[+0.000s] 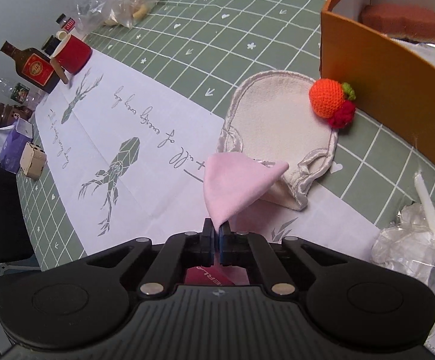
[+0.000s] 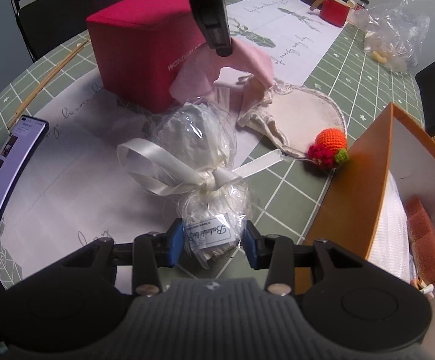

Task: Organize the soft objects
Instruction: 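Carry the gift bag with the right gripper while the left gripper carries the pink cloth to the box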

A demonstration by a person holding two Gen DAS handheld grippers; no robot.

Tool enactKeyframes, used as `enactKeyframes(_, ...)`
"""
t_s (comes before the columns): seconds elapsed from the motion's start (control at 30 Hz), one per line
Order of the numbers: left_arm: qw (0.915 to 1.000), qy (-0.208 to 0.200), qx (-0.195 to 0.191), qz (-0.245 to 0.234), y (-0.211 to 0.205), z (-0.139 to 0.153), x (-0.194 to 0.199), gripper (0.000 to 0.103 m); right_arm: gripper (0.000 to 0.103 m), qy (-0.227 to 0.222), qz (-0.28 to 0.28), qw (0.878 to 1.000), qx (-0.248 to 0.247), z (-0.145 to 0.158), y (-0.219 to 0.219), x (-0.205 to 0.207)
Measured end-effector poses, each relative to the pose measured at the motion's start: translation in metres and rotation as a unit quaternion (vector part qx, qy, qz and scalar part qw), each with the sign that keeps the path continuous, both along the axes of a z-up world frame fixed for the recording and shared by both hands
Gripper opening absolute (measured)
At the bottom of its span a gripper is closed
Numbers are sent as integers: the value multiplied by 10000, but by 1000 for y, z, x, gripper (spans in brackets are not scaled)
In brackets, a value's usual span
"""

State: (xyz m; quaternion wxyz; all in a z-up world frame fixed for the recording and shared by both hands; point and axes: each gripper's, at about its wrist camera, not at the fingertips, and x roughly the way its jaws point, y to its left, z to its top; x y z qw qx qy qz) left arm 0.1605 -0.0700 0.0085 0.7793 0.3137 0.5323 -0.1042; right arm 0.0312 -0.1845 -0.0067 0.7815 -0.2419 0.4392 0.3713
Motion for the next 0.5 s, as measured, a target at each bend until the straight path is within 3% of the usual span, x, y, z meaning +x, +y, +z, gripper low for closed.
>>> enactKeyframes(0.5,9973,-578,-332,-315,-14,72,-54,3,41,-315,-188,9986,393,35,-10,-18)
